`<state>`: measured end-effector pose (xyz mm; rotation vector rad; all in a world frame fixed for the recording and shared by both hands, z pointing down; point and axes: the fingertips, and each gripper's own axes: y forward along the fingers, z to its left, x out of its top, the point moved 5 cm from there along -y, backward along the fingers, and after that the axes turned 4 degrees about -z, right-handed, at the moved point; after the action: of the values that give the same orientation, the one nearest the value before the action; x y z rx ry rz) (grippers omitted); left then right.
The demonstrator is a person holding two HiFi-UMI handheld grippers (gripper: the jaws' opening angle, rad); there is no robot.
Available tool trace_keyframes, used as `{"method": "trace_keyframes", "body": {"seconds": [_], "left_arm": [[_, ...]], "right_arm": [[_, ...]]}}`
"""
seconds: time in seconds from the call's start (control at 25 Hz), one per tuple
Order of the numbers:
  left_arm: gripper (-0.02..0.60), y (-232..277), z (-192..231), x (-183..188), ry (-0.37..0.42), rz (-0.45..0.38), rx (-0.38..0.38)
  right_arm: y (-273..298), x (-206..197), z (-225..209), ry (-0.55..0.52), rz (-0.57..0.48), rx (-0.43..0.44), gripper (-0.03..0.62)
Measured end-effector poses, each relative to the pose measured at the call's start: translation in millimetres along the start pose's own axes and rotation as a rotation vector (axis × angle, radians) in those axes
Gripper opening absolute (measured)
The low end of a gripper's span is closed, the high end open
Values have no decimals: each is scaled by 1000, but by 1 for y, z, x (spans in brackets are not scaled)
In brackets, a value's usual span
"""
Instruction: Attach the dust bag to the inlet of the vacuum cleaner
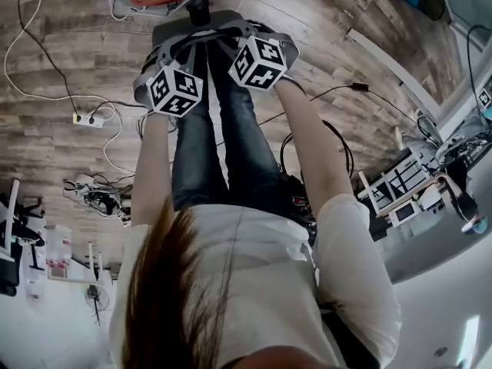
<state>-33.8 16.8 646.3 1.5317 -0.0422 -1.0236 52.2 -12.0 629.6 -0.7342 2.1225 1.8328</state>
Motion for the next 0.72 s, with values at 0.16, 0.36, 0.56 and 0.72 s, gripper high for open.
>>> {"method": "trace_keyframes", "body": {"seconds": [0.16, 0.36, 0.56, 0.72], "left_arm": [[46, 8, 5, -6, 20, 8, -7], [46, 26, 4, -7, 11, 11, -16], [46, 39, 9, -12, -12, 29, -14], [46, 45, 12, -22, -26, 50, -8]], "right_arm": [[11, -3, -4, -40, 12, 2, 38], [19, -16, -12, -31, 22, 9, 38], [30, -24, -19, 3, 14, 20, 38], [43, -24, -19, 6, 15, 34, 38]]}}
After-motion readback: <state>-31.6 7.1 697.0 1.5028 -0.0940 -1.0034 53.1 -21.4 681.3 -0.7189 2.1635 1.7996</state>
